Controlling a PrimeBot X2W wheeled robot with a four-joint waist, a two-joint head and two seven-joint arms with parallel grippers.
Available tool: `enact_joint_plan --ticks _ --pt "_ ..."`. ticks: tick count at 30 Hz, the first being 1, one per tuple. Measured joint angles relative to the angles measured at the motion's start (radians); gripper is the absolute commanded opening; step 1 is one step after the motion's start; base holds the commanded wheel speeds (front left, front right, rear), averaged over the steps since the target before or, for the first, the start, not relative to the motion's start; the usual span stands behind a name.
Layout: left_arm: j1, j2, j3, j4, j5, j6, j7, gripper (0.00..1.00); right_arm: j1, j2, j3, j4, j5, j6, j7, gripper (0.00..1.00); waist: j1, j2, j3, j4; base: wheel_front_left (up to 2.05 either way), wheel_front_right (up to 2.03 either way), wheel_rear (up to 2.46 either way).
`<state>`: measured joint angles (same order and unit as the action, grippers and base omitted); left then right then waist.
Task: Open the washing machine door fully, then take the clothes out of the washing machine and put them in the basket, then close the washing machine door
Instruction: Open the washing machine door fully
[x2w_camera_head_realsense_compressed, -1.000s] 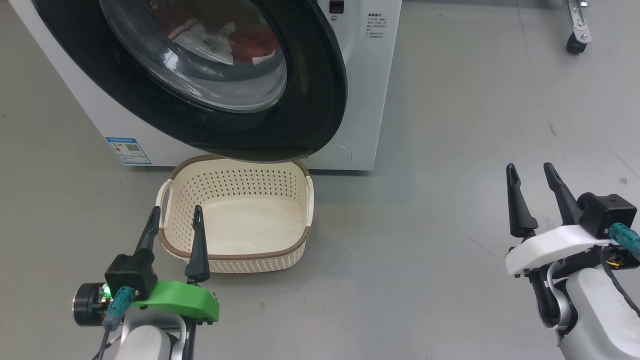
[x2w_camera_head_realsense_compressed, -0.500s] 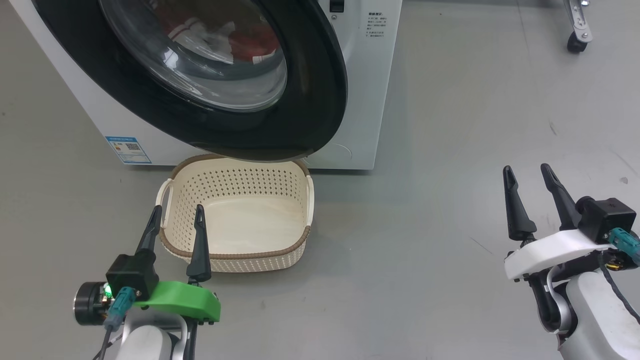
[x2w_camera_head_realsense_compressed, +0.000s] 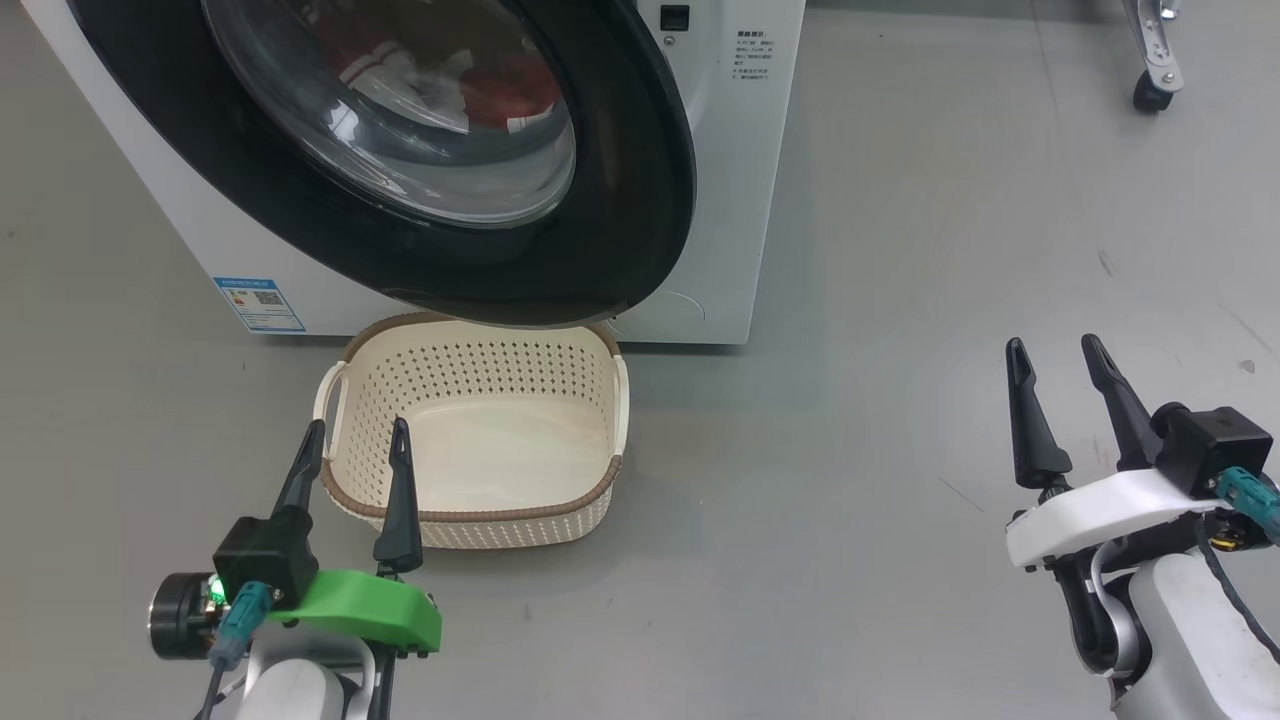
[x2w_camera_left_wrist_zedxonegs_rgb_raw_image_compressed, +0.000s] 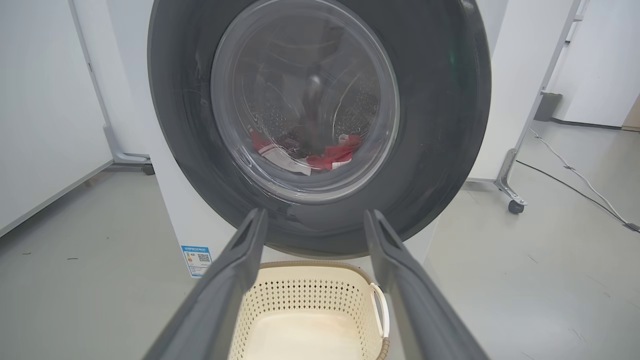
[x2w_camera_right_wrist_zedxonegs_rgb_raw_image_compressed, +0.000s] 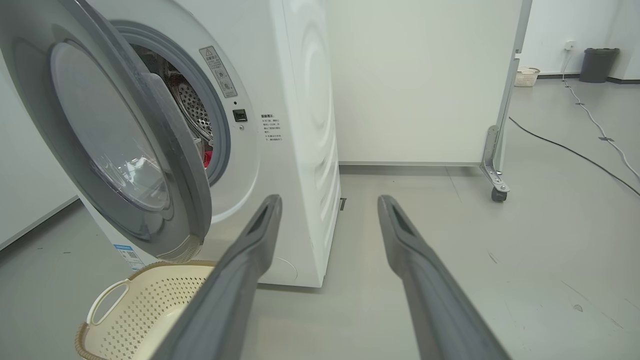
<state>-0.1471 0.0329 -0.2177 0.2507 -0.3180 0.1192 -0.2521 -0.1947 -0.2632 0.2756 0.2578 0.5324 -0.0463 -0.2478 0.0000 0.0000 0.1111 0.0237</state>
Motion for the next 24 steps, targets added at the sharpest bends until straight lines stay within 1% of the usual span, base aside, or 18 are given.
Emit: enact_joint_plan --ticks 14,18,21,24 --pt "0.005 0.0 -0.005 -0.001 0.0 0.0 0.0 1.0 0.015 0.008 -0.015 -0.01 -0.026 0.001 0.0 1.0 0.0 0.0 0.001 0.005 0.0 0.0 0.0" --pt "0.005 0.0 -0.005 -0.001 0.0 0.0 0.0 1.0 0.018 0.008 -0.014 -0.01 -0.037 0.005 0.0 1.0 0.0 0.0 0.002 0.007 0.0 0.0 0.0" --pt "0.005 0.0 -0.005 -0.001 0.0 0.0 0.0 1.0 0.018 0.008 -0.011 -0.01 -0.044 0.014 -0.004 1.0 0.0 0.0 0.003 0.009 0.0 0.0 0.0" --pt "0.005 0.0 -0.009 -0.001 0.0 0.0 0.0 1.0 0.018 0.006 -0.01 -0.01 -0.05 0.015 -0.004 1.0 0.0 0.0 0.003 0.01 0.0 0.0 0.0"
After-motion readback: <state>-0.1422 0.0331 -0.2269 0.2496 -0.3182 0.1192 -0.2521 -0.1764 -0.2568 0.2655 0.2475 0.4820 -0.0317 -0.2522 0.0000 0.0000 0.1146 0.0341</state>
